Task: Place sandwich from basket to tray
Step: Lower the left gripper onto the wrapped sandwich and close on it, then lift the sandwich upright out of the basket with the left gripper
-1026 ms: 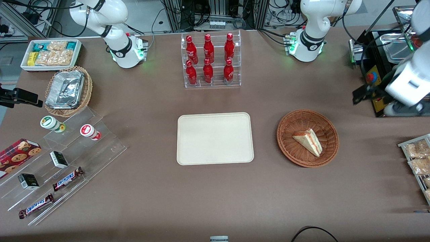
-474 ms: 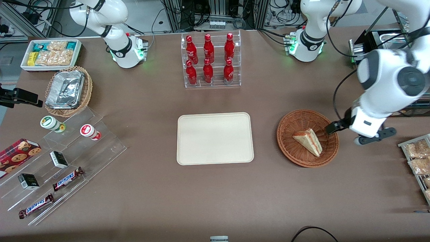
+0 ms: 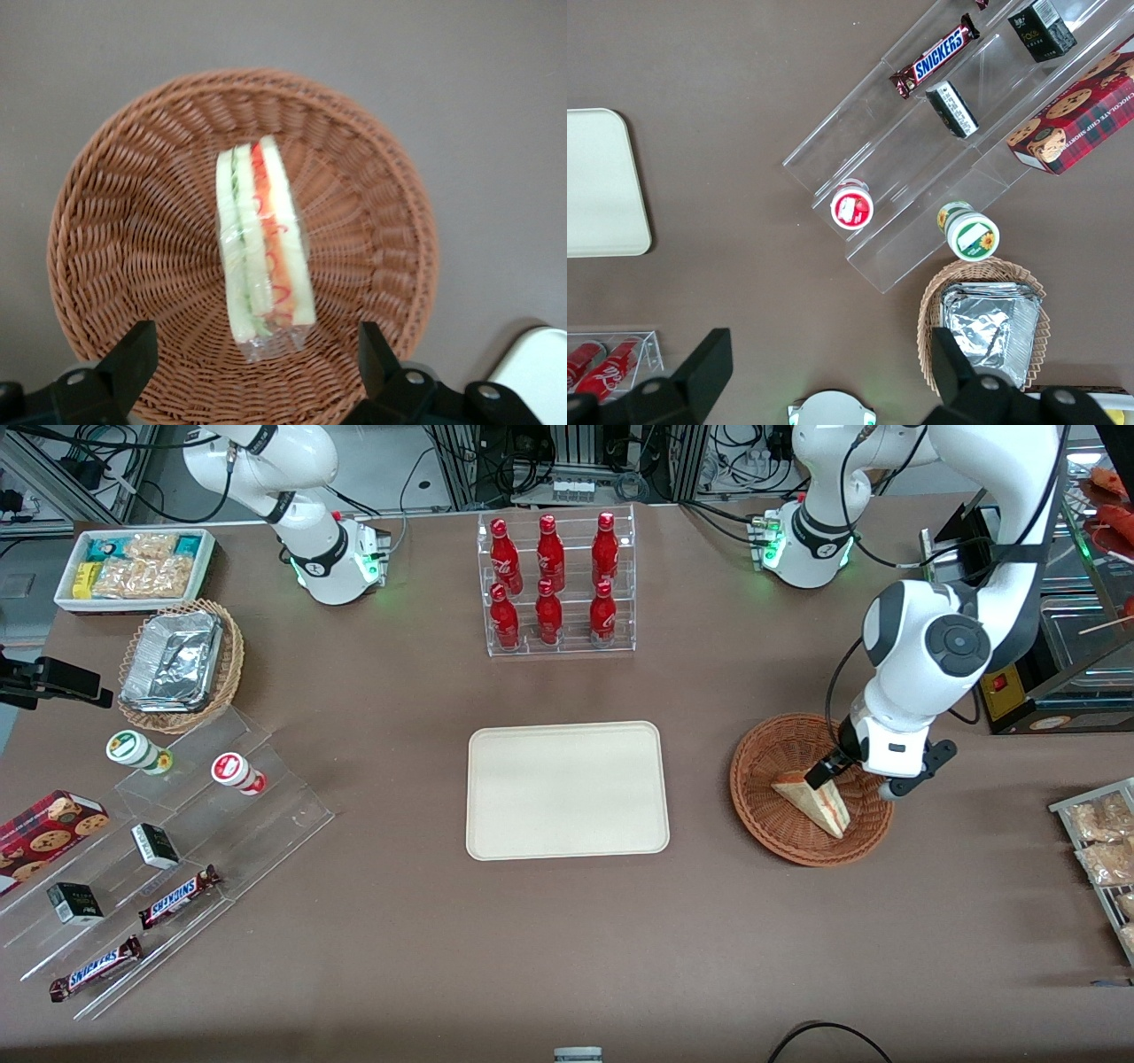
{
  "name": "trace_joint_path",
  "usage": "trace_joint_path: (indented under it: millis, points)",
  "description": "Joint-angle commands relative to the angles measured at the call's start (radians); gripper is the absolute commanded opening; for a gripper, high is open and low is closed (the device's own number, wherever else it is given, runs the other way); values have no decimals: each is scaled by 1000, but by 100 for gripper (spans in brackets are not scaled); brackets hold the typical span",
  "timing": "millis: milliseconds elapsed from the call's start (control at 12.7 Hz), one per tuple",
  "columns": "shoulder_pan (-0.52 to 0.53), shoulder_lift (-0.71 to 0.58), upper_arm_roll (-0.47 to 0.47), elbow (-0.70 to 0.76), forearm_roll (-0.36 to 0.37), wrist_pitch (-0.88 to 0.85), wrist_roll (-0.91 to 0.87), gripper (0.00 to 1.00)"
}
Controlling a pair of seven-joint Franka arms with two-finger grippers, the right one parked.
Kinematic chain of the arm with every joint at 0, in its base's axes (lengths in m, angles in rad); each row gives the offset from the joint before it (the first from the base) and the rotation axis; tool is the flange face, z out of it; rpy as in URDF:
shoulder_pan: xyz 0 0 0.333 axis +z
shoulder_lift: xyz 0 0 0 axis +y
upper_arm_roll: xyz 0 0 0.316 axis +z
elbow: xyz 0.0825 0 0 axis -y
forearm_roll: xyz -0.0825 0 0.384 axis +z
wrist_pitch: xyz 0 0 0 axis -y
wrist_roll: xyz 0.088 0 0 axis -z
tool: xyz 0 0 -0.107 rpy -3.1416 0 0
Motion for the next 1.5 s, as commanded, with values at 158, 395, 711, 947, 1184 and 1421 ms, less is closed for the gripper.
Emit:
trace_joint_path:
  millis: [158,395,711,947,1184,1421]
  points:
    - [-6,116,2,-7,18,131,-38,100]
    - [-6,148,3,1,16,173,-38,38]
    - [-6,113,7,15,18,161,-24,0]
    - [-39,21,0,89,19,-30,-27,0]
    - [-156,6,-1,290,18,-337,-38,0]
    - [-297,30,-4,464,13,-538,-87,0]
